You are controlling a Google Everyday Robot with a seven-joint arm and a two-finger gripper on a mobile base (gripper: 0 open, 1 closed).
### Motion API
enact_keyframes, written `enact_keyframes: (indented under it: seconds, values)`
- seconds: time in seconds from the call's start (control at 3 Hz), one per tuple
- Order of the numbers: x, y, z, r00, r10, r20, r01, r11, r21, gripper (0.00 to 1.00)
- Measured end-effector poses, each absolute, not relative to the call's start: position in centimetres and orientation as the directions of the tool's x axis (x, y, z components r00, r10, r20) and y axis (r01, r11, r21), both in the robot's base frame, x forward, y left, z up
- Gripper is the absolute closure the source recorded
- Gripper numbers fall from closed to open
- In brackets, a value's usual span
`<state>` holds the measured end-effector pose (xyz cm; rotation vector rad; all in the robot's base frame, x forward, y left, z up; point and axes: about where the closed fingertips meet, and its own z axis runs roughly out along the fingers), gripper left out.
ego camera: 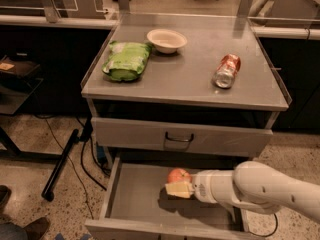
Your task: Place apple into middle drawer
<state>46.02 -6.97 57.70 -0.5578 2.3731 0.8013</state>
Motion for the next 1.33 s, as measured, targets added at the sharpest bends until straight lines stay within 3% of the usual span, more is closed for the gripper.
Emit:
enact_keyframes:
  seconds: [1.33]
  values:
    - [47.2,-4.2,50.0,-0.811,-0.116,-0.574,-0.449,0.752,0.482,1.0]
